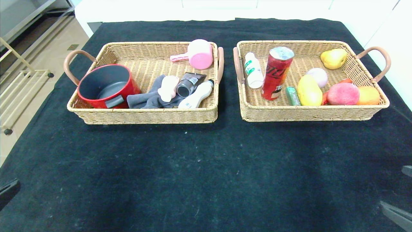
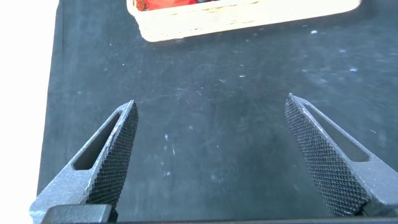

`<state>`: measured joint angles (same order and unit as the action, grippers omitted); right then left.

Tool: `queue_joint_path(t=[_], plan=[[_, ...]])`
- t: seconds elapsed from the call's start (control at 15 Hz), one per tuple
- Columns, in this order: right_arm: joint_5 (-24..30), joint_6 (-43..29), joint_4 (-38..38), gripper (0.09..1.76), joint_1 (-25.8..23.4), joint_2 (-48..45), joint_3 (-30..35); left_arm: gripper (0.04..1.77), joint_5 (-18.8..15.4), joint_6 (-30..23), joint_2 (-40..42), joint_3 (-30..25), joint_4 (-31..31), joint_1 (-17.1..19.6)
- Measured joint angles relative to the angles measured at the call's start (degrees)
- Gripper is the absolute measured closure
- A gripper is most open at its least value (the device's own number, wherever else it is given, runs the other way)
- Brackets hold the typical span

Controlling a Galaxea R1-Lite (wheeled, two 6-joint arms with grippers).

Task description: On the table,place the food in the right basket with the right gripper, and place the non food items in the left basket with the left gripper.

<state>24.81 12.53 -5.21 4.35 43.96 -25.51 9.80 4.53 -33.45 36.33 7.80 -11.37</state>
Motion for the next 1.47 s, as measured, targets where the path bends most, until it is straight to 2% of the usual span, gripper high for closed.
queue_joint_path(t=[0.2, 0.33, 0.53, 0.6, 0.73, 0.93, 1.13, 1.27, 1.4, 1.47], plan=[[-5.68, -0.22, 15.79, 0.14, -0.30, -10.03, -2.90, 0.10, -6.69, 1.19, 5.10, 1.62, 3.46, 5.90], [-9.63, -0.29, 26.39, 0.14, -0.67, -16.98, -7.19, 0.10, -14.12, 1.37, 8.23, 3.22, 6.45, 12.74], [-15.77, -0.24, 32.77, 0.14, -1.66, -25.33, -10.34, 0.10, -28.48, 1.46, 12.59, 4.93, 10.52, 25.76], [-16.96, -0.22, 34.12, 0.14, -2.18, -27.43, -10.45, 0.10, -32.37, 1.46, 14.24, 4.71, 11.57, 28.93], [-17.74, -0.29, 35.96, 0.14, -3.17, -31.04, -9.68, 0.10, -34.44, 1.22, 16.46, 3.19, 12.20, 31.24], [-18.62, -0.30, 36.24, 0.14, -3.83, -35.30, -6.90, 0.09, -33.04, -0.33, 17.77, 1.87, 12.26, 26.99], [-18.80, -0.30, 36.32, 0.14, -4.00, -38.42, -3.45, 0.09, -32.23, -1.67, 18.13, -0.17, 11.37, 24.32], [-18.86, -0.30, 36.23, 0.14, -4.02, -39.45, -1.94, 0.09, -29.72, -2.06, 18.10, -0.30, 10.83, 18.81], [-18.86, -0.30, 36.13, 0.14, -4.02, -40.16, -1.22, 0.09, -24.93, -2.78, 18.27, -0.09, 10.89, 11.79], [-18.81, -0.30, 36.13, 0.14, -4.08, -40.68, -0.89, 0.09, -23.94, -3.60, 18.79, -0.96, 10.65, 10.25]])
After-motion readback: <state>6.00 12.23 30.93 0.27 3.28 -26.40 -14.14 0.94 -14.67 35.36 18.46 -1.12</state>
